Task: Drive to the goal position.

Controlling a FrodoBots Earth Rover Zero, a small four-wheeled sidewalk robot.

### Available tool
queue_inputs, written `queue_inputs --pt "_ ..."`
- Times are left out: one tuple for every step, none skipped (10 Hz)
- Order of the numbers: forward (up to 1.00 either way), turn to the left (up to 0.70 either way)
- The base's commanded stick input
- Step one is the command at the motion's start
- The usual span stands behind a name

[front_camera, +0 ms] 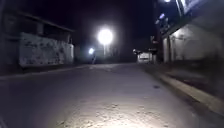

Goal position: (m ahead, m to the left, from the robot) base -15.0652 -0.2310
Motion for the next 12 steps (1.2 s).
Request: queue_inputs --pt "0.00 1.00" --pt "0.00 1.00" --pt "0.00 1.00" --pt "0.00 1.00" --pt "0.00 1.00" --pt "0.00 1.00" --pt "0.00 1.00" --pt "0.00 1.00" --pt "0.00 1.00" --pt "0.00 1.00" --pt "0.00 1.00" --pt "0.00 1.00"
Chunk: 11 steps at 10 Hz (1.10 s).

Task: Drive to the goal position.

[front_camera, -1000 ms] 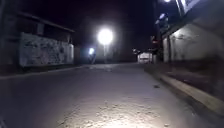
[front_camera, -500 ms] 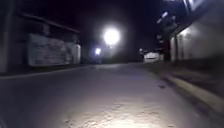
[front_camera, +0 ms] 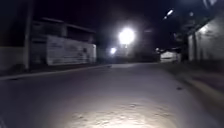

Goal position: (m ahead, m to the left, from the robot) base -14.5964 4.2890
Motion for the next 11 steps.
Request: queue_inputs --pt "0.00 1.00" --pt "0.00 1.00" --pt "0.00 1.00" --pt "0.00 1.00" --pt "0.00 1.00" --pt "0.00 1.00" --pt "0.00 1.00" --pt "0.00 1.00" --pt "0.00 1.00" --pt "0.00 1.00" --pt "0.00 1.00"
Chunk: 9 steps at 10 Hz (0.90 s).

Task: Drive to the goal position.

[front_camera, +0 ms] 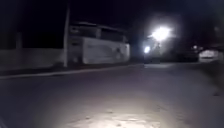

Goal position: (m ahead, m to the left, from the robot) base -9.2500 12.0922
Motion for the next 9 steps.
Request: queue_inputs --pt "0.00 1.00" --pt "0.00 1.00" --pt "0.00 1.00" --pt "0.00 1.00" --pt "0.00 1.00" --pt "0.00 1.00" --pt "0.00 1.00" --pt "0.00 1.00" --pt "0.00 1.00"
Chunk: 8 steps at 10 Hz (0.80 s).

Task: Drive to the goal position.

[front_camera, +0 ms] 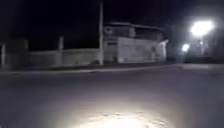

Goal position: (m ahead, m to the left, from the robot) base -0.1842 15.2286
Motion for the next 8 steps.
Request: queue_inputs --pt "0.00 1.00" --pt "0.00 1.00" --pt "0.00 1.00" --pt "0.00 1.00" --pt "0.00 1.00" --pt "0.00 1.00" --pt "0.00 1.00" --pt "0.00 1.00"
